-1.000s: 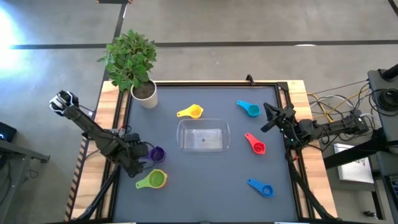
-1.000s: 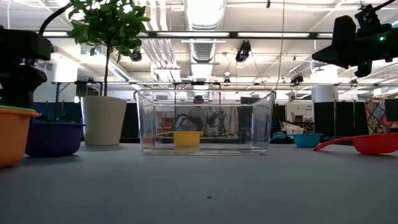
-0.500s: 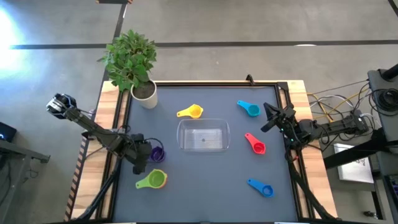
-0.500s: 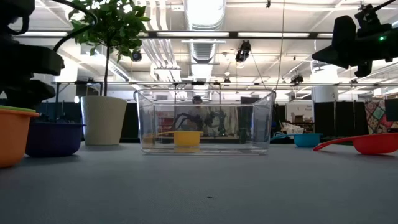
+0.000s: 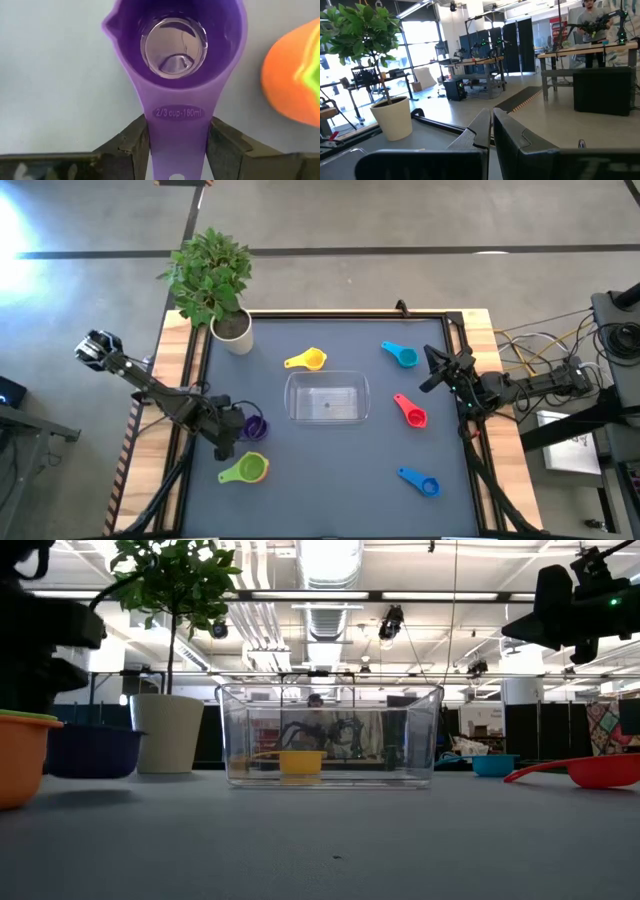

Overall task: Nest measuring cups in basket
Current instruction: Stack the violet measuring cup on top of the green measuring cup

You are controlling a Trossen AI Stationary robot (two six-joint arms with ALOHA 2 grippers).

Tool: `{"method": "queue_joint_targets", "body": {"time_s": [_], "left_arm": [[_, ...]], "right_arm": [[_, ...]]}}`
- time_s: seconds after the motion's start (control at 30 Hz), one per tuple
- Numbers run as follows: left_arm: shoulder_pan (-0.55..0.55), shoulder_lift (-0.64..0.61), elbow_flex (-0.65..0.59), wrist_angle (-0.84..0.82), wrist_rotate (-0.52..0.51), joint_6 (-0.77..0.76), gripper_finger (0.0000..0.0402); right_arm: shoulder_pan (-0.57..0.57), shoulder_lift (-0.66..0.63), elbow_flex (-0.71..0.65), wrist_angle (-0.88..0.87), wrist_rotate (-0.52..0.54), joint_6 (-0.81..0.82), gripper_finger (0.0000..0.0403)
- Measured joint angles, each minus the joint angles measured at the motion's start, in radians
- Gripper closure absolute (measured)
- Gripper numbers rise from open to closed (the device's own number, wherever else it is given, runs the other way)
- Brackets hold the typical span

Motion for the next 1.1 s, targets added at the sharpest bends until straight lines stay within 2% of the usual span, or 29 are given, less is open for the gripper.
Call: {"method": "queue_joint_targets", "body": {"time_s": [0.2,0.43,0.63,0.73,1.1], "left_arm": [[-0.011,0.0,0.166,-0.148,-0.001,-0.028,0.0267],[-0.127,0.023,0.325,-0.178,0.027,-0.218,0.0268],[-0.302,0.118,0.361,-0.189,0.024,-0.437,0.0268],[-0.362,0.191,0.367,-0.179,-0.003,-0.5,0.0268],[-0.391,0.383,0.429,-0.168,-0.028,-0.496,0.0257]], "right_arm": [[0.0,0.0,0.0,0.0,0.0,0.0,0.0394],[0.0,0.0,0.0,0.0,0.0,0.0,0.0394],[0.0,0.0,0.0,0.0,0.0,0.0,0.0394],[0.0,0.0,0.0,0.0,0.0,0.0,0.0394],[0.0,0.0,0.0,0.0,0.0,0.0,0.0394]]}}
